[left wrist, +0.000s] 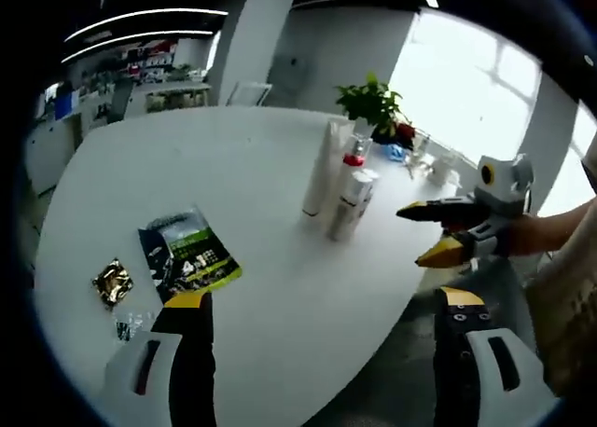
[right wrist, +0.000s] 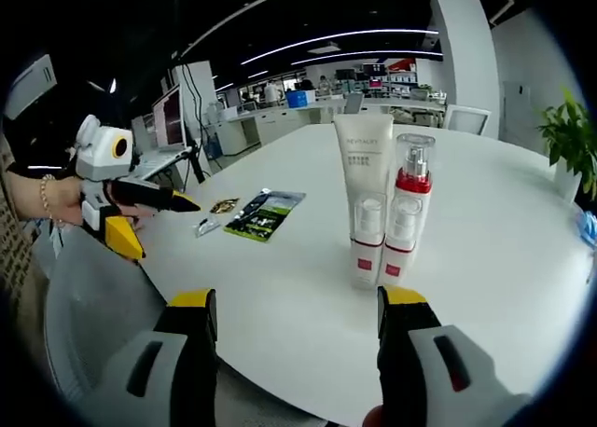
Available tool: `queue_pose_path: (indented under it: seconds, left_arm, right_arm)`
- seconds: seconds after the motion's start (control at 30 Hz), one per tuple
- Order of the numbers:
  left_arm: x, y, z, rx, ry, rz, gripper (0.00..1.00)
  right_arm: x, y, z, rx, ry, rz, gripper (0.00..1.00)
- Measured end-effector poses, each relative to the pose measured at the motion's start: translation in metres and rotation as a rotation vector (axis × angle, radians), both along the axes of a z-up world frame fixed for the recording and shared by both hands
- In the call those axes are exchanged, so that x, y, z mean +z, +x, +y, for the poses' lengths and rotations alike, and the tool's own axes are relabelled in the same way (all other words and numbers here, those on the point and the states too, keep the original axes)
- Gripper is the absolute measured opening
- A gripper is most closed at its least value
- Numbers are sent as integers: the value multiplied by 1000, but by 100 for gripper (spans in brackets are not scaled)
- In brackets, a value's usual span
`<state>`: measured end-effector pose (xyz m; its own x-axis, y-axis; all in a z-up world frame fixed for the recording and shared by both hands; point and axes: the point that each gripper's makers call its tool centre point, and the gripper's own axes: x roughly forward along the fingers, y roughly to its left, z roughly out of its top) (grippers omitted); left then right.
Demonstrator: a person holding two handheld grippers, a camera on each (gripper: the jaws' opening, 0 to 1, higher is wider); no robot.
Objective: Arrange the skincare products in the storage area until every visible bottle or jar stands upright without overlapping.
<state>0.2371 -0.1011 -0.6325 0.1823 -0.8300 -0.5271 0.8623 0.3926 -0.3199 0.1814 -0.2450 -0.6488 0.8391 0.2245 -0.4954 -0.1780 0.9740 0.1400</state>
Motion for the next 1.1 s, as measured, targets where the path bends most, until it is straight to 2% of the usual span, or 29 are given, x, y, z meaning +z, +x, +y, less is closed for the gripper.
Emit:
queue_pose_path:
  seconds: [0.3,0.5,0.67,0.97,1.1]
  left_arm:
    - [-7,-12,33,86,9,45,97]
    - [-12,-16,47,130,12,61,97]
    - [-14,-15,51,134,27,62,97]
    - [-9,-5,50,158,27,49,97]
    - [-12,4,48,204,40,59,97]
  right_arm:
    - [3,-1,11,16,13,-2,71]
    - [8,-1,14,10,24,-12,71]
    - [10,-1,15,9,37,-14,71]
    - [9,-2,18,23,30,-9,70]
    - [9,-3,20,32,24,-8,70]
